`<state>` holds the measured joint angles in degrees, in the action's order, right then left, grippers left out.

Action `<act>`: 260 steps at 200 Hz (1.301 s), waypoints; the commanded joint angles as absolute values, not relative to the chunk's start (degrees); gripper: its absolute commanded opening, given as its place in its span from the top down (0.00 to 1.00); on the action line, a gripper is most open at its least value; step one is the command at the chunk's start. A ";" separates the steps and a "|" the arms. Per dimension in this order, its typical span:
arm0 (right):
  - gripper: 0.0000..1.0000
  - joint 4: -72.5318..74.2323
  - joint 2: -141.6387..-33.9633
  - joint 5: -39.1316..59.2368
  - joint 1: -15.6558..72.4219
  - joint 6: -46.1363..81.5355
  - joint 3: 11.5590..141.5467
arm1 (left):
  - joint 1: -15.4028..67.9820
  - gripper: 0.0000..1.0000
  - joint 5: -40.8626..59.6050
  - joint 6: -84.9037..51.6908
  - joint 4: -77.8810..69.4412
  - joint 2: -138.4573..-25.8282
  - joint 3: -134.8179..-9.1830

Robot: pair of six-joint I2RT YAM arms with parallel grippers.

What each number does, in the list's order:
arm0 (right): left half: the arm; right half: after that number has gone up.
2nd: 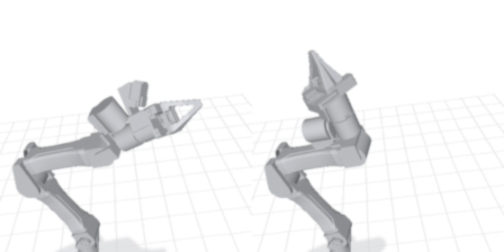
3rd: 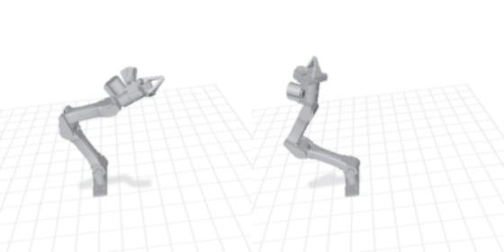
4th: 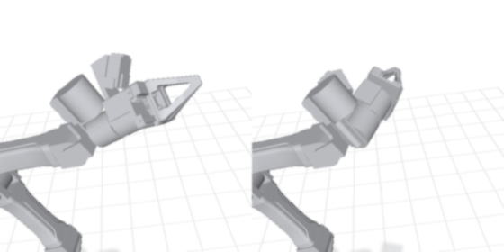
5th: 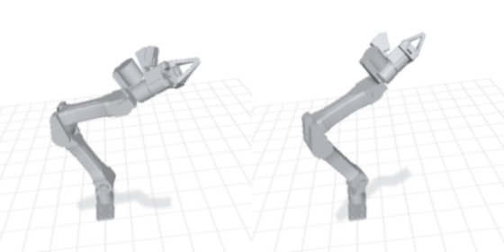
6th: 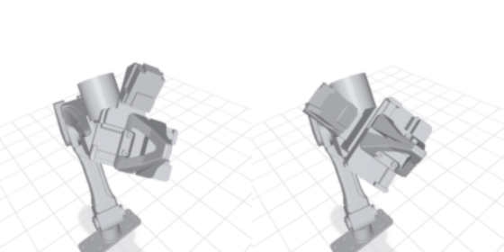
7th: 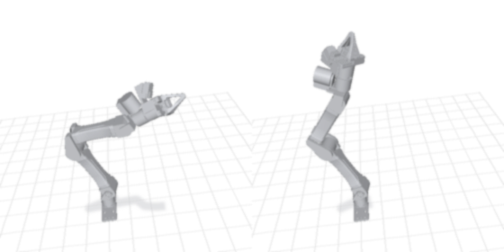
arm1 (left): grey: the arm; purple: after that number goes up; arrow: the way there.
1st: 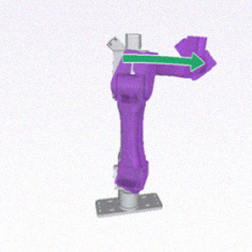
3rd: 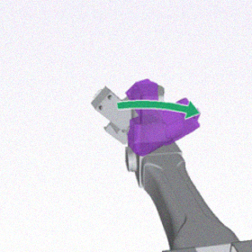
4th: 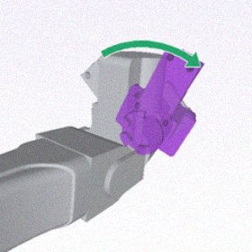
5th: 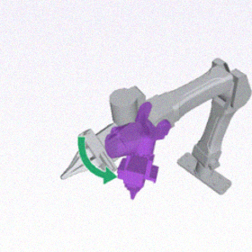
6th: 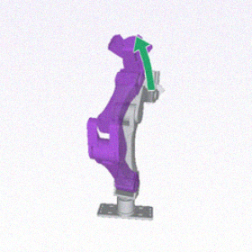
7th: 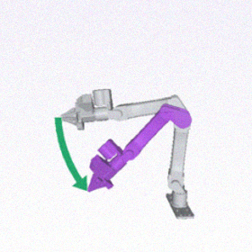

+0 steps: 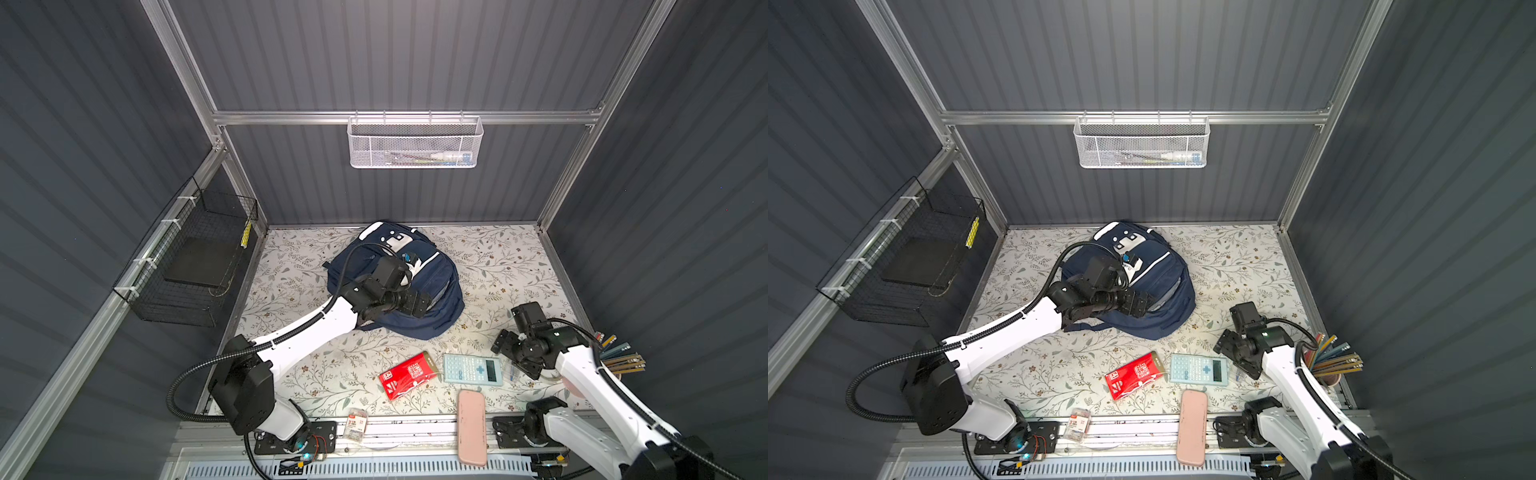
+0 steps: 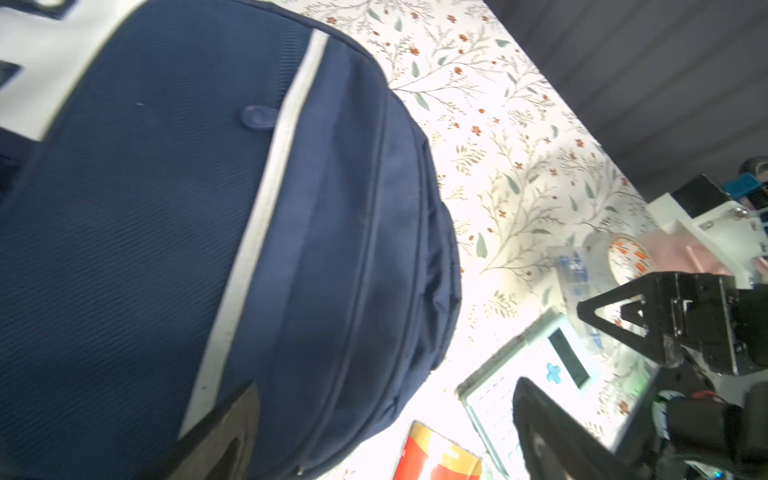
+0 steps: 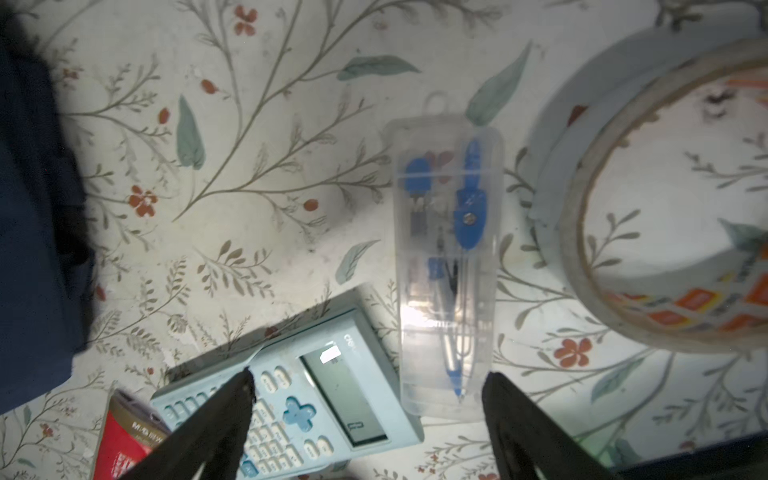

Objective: Pack the student bag
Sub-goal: 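Grasp the clear compass case beside the tape roll with the right gripper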

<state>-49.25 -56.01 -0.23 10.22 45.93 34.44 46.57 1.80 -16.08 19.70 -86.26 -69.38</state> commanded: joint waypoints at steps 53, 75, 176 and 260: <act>0.14 -44.61 -63.78 -2.41 6.59 41.77 34.38 | 46.59 0.05 -0.09 -15.01 19.17 -87.58 -70.89; 0.21 -42.67 -66.88 -2.85 6.29 41.45 33.58 | 46.55 0.06 -0.39 -14.70 18.97 -87.28 -70.81; 0.57 -38.93 -74.20 -3.60 6.24 37.83 34.71 | 46.44 0.07 -10.00 -14.67 20.82 -86.15 -70.08; 0.66 -41.53 -66.82 -2.35 6.48 34.04 41.97 | 47.51 0.00 -12.44 -4.21 22.60 -96.56 -77.48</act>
<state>-40.36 -68.82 -3.55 6.28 35.62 39.40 46.65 -12.43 -8.95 22.24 -94.37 -74.65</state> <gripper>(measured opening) 0.432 0.997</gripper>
